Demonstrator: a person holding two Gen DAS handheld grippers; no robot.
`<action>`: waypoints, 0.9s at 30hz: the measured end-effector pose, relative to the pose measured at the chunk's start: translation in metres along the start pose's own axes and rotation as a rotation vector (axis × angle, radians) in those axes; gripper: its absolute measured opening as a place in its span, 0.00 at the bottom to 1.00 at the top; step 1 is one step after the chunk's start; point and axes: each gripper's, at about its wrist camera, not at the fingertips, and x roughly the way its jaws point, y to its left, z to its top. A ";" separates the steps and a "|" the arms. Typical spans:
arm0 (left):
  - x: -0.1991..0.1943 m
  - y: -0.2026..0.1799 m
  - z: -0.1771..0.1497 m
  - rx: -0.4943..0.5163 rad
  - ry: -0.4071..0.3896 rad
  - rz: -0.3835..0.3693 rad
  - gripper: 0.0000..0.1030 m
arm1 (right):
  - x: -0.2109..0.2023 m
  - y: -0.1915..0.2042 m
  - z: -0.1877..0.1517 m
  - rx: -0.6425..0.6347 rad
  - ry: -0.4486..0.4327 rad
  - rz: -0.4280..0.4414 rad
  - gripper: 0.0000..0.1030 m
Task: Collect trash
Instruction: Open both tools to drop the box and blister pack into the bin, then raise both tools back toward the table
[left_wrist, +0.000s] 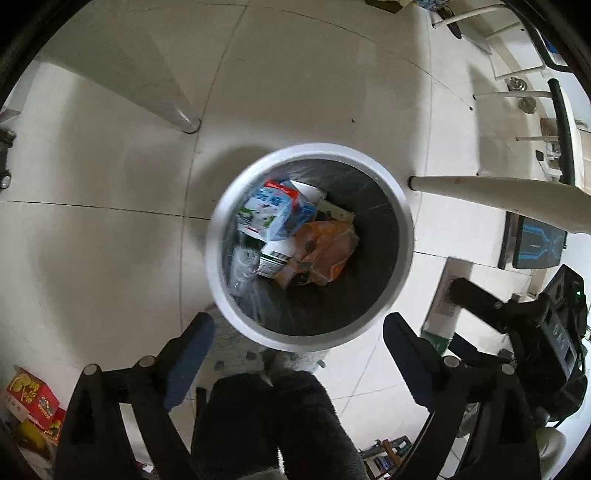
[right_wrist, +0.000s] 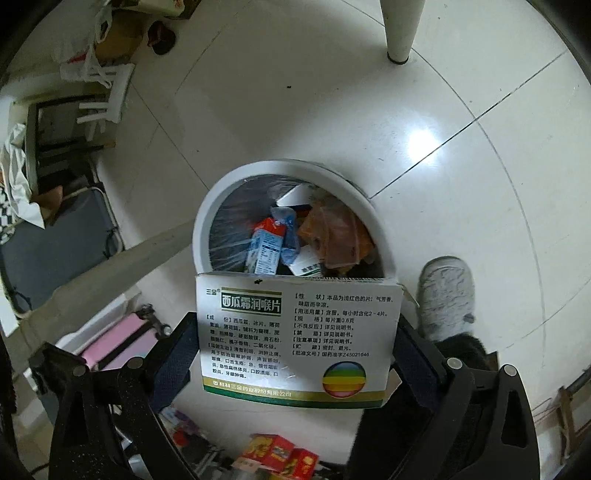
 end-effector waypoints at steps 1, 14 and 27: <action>-0.002 0.002 -0.001 -0.006 -0.005 0.005 0.91 | 0.000 0.000 0.000 0.003 -0.003 0.002 1.00; -0.031 0.003 -0.029 0.069 -0.102 0.202 0.91 | -0.017 0.023 -0.022 -0.156 -0.028 -0.174 1.00; -0.102 -0.017 -0.077 0.120 -0.161 0.252 0.91 | -0.099 0.056 -0.093 -0.403 -0.116 -0.317 1.00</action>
